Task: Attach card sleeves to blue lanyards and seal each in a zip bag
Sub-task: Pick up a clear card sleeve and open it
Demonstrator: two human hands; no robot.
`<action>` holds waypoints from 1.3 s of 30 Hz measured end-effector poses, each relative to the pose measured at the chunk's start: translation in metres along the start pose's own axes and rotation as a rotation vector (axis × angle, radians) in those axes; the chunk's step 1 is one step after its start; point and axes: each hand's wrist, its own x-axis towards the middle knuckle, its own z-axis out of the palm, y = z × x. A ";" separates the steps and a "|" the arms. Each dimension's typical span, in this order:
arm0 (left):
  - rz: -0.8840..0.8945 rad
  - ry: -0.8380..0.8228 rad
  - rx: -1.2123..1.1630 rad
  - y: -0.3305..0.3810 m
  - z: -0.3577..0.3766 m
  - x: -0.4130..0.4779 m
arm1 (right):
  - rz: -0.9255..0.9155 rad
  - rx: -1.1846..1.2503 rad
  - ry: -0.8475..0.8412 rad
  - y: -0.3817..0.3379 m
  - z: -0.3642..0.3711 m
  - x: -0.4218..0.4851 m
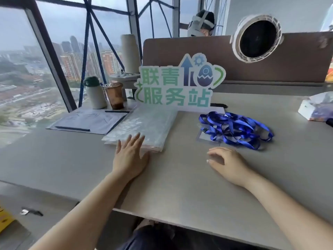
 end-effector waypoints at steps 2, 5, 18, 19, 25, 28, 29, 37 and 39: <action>-0.034 -0.016 -0.019 -0.008 -0.004 0.003 | 0.007 0.035 -0.002 -0.006 0.003 0.008; -0.029 -0.001 -0.104 -0.011 -0.002 0.007 | -0.004 0.032 0.020 -0.011 0.010 0.019; 0.033 0.279 -0.134 0.002 -0.006 0.005 | -0.041 0.046 -0.017 -0.021 0.022 0.032; 0.023 0.275 -0.178 0.008 -0.006 0.006 | -0.035 0.065 -0.024 -0.022 0.021 0.031; 0.046 0.225 -0.538 0.086 -0.009 0.029 | 0.096 0.415 0.040 -0.025 0.002 0.039; 0.094 0.207 -0.657 0.123 -0.004 0.048 | 0.194 0.667 0.141 -0.026 -0.008 0.052; 0.089 0.191 -0.672 0.132 0.001 0.053 | 0.235 0.764 0.164 -0.027 -0.008 0.055; 0.112 0.035 -0.731 0.145 0.042 0.070 | 0.303 0.883 0.334 -0.011 0.009 0.064; 0.143 -0.021 -0.761 0.141 0.045 0.069 | 0.307 0.890 0.333 -0.008 0.010 0.065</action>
